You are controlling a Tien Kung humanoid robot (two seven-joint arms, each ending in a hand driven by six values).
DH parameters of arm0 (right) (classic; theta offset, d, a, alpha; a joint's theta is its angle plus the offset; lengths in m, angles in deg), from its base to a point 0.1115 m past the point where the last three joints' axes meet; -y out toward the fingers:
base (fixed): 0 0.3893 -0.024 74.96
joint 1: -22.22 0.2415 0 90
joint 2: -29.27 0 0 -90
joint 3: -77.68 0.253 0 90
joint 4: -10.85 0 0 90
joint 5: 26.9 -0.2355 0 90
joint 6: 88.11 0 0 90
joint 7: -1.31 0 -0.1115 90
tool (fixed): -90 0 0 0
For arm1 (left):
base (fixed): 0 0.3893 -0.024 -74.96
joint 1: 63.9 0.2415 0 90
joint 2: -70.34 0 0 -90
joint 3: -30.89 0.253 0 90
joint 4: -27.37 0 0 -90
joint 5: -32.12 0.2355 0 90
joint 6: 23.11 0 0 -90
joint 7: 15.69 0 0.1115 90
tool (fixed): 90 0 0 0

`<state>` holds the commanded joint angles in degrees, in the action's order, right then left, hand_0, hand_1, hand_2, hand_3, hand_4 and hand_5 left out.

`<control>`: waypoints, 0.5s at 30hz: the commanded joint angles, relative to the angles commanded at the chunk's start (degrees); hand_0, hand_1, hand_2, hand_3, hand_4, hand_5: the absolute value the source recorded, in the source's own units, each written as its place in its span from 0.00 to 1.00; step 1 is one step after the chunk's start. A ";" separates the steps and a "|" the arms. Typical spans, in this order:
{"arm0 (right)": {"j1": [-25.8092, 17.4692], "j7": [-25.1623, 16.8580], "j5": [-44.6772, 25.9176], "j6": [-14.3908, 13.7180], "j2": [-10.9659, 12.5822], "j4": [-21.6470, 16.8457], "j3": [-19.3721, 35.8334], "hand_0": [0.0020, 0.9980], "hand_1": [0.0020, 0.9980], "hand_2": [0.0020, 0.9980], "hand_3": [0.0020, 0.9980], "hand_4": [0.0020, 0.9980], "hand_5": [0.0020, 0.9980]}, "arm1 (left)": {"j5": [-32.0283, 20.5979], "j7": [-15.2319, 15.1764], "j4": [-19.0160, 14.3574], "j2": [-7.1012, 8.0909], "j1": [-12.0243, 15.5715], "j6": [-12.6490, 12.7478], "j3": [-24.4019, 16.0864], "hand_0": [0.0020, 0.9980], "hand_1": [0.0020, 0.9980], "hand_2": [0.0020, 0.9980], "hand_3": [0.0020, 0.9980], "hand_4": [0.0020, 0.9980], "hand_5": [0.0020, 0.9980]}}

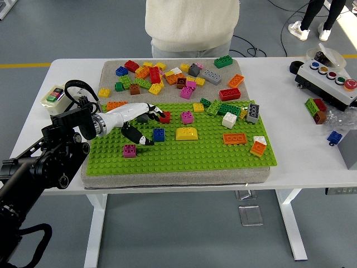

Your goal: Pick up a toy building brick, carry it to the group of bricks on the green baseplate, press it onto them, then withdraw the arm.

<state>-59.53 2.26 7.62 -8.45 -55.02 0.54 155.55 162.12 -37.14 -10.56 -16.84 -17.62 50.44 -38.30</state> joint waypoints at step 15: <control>-0.04 0.25 0.21 0.07 -0.01 0.00 -0.42 0.73 0.66 0.70 0.57 0.91 0.50 | 0.00 0.73 4.12 -1.79 -0.33 2.51 0.41 0.80 0.73 0.67 0.73 0.86 0.13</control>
<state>-59.57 2.51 7.83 -8.39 -55.03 0.54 155.13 162.12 -36.42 -6.44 -18.63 -17.95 52.94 -37.89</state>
